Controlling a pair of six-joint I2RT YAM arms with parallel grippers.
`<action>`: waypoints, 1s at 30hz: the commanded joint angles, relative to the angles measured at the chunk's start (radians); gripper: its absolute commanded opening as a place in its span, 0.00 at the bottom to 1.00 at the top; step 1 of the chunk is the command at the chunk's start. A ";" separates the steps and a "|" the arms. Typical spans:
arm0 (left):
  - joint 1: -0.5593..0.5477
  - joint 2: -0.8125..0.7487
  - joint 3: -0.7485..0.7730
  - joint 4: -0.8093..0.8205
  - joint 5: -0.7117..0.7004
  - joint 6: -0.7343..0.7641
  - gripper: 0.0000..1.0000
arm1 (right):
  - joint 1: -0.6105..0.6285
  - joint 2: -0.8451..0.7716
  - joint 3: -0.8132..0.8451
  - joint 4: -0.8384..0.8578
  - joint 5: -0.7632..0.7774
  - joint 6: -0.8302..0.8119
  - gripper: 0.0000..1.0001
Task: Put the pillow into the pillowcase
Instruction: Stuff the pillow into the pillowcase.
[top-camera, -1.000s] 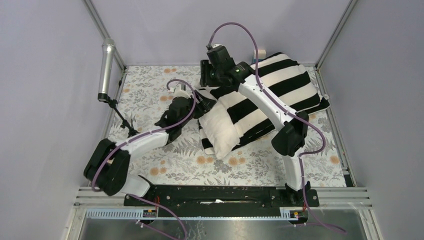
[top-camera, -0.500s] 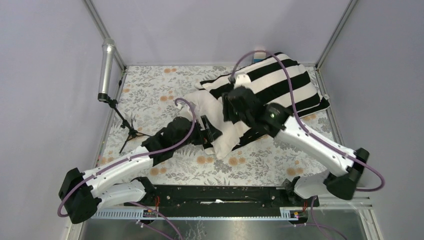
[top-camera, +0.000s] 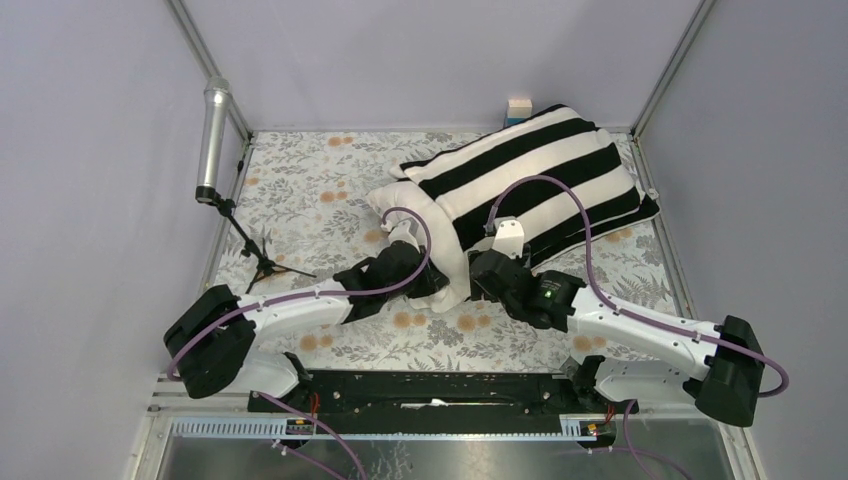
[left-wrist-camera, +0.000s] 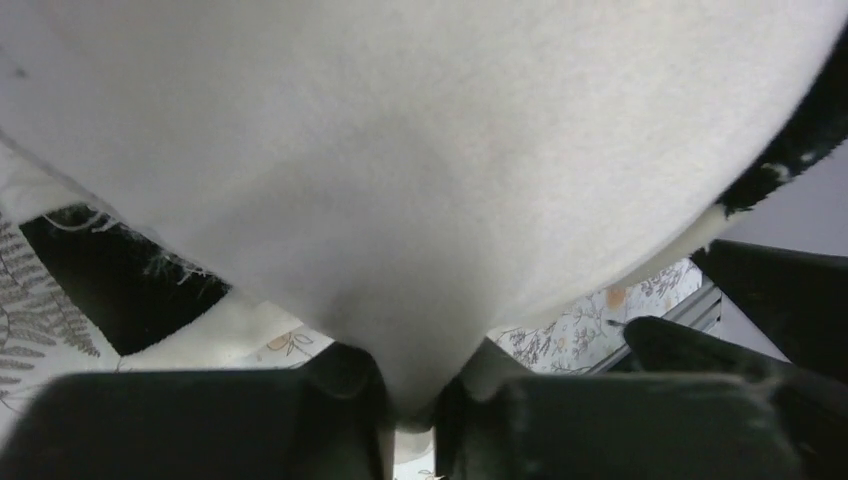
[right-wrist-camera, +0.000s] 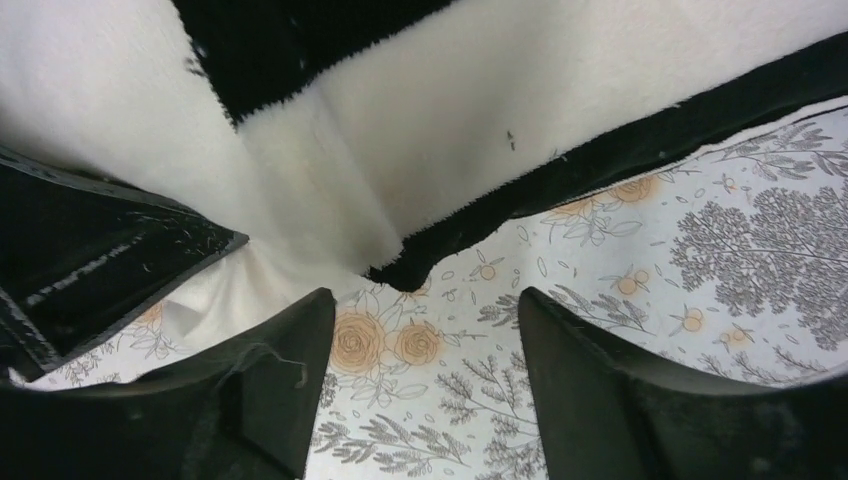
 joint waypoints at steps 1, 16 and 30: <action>0.018 -0.014 0.065 0.095 -0.063 -0.011 0.03 | 0.008 0.005 -0.041 0.166 0.074 0.022 0.70; 0.068 -0.045 0.149 0.074 -0.048 -0.005 0.00 | -0.031 0.136 0.077 0.095 0.207 0.000 0.02; 0.044 0.326 0.343 0.176 -0.188 -0.058 0.00 | 0.123 -0.037 0.303 0.156 -0.323 -0.149 0.00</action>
